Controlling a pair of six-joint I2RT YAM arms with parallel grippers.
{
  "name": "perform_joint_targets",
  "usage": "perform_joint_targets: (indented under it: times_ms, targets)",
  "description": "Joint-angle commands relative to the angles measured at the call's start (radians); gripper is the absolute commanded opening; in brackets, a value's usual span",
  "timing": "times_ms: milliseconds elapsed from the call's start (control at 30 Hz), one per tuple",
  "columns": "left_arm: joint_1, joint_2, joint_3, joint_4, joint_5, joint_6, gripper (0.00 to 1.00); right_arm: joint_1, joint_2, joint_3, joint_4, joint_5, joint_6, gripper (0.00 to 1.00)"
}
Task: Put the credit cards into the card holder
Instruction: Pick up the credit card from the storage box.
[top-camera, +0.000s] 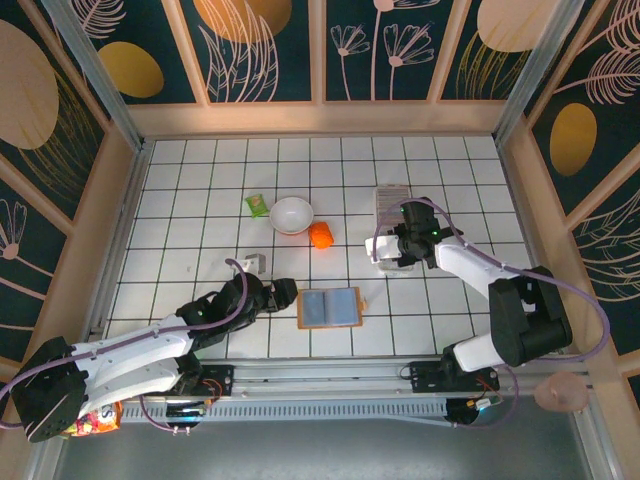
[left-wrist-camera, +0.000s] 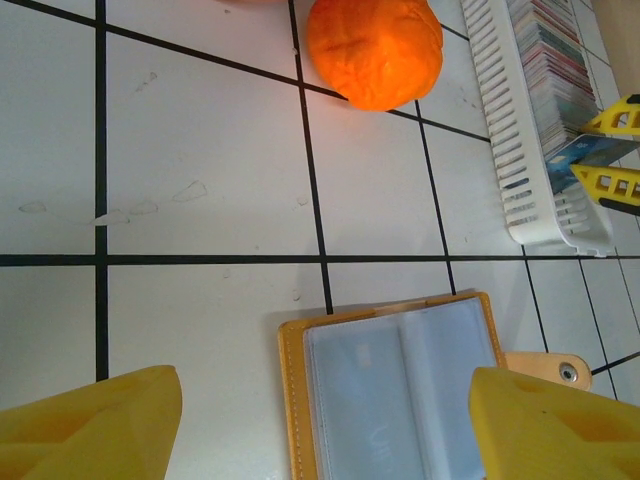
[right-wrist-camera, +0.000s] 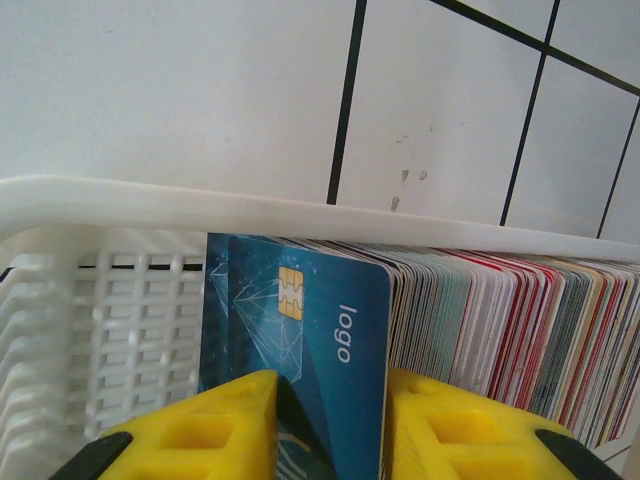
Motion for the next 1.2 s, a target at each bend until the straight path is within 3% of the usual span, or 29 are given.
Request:
perform_joint_targets:
  times_ms: [0, 467, 733, 1067, 1167]
  targets:
    - [-0.005, 0.003, -0.011, 0.038, 0.014, -0.014, 0.75, -0.005, -0.028, -0.007, 0.077, 0.060, -0.014, 0.30]
    - [-0.004, 0.003, -0.034, 0.053, 0.038, -0.012, 0.72, -0.014, -0.067, 0.011, 0.041, 0.063, 0.016, 0.26]
    - [-0.004, -0.001, -0.033, 0.052, 0.042, -0.019, 0.69, -0.010, -0.089, 0.020, 0.001, 0.046, 0.042, 0.15]
    - [-0.005, 0.006, -0.034, 0.075, 0.048, -0.010, 0.69, 0.072, -0.137, 0.053, -0.217, 0.029, 0.143, 0.00]
    - [-0.005, 0.021, -0.031, 0.075, 0.056, -0.011, 0.69, 0.116, -0.162, 0.083, -0.287, 0.013, 0.229, 0.00]
